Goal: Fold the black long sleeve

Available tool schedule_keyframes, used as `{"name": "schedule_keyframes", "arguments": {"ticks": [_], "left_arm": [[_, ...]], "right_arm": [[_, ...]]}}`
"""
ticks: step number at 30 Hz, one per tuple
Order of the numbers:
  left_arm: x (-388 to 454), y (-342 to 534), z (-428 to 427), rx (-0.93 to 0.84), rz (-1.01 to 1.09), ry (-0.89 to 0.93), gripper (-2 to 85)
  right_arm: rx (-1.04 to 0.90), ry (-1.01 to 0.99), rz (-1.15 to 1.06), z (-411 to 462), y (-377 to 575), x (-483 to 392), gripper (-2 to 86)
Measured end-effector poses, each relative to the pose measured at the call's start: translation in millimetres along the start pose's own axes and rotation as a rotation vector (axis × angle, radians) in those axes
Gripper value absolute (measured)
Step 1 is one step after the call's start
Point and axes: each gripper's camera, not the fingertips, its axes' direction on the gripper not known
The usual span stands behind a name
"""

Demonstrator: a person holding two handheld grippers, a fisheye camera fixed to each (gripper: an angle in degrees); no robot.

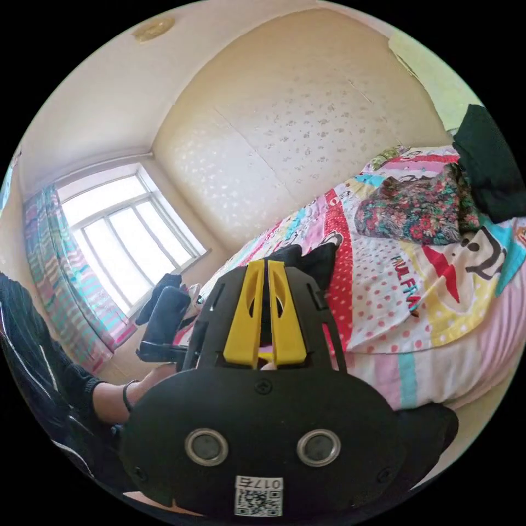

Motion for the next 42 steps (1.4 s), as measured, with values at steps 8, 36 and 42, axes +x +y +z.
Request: {"name": "schedule_keyframes", "arguments": {"ticks": [8, 36, 42], "left_arm": [[94, 45, -93, 0.334, 0.248, -0.586, 6.8], [164, 32, -80, 0.270, 0.177, -1.052, 6.7], [173, 26, -93, 0.227, 0.213, -1.016, 6.9]], "right_arm": [[-0.270, 0.048, 0.134, 58, 17, 48, 3.3], [-0.630, 0.002, 0.075, 231, -102, 73, 8.8], [-0.394, 0.106, 0.021, 168, -108, 20, 3.7]]}}
